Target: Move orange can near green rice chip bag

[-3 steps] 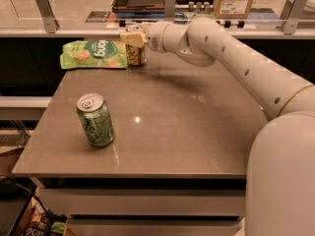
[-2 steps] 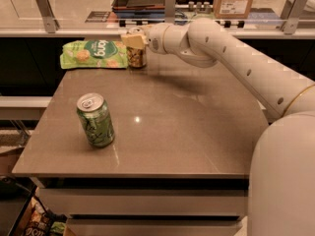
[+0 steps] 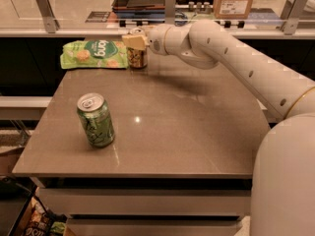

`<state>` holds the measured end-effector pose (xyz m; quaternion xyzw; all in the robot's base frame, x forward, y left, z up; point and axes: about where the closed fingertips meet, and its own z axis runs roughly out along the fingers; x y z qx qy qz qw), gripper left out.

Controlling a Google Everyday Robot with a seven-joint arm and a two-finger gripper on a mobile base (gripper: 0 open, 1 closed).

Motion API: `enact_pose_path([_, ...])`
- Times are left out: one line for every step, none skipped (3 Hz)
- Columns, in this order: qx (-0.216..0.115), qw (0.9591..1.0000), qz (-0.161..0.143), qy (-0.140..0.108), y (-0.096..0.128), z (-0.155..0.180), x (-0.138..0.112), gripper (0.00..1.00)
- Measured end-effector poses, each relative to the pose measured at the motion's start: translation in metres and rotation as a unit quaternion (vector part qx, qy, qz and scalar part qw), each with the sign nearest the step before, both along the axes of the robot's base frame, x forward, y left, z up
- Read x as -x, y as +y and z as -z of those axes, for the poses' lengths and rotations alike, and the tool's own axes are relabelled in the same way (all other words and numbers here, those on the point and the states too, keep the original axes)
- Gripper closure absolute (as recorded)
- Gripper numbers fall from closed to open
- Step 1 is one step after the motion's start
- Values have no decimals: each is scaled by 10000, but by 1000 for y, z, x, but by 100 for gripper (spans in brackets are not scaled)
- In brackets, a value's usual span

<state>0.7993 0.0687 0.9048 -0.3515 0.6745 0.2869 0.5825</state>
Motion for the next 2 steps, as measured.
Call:
enact_pose_path([-3,10000,-20,5,3,1,0,57])
enact_pose_path([-5,10000,-36,9,5,1,1,35])
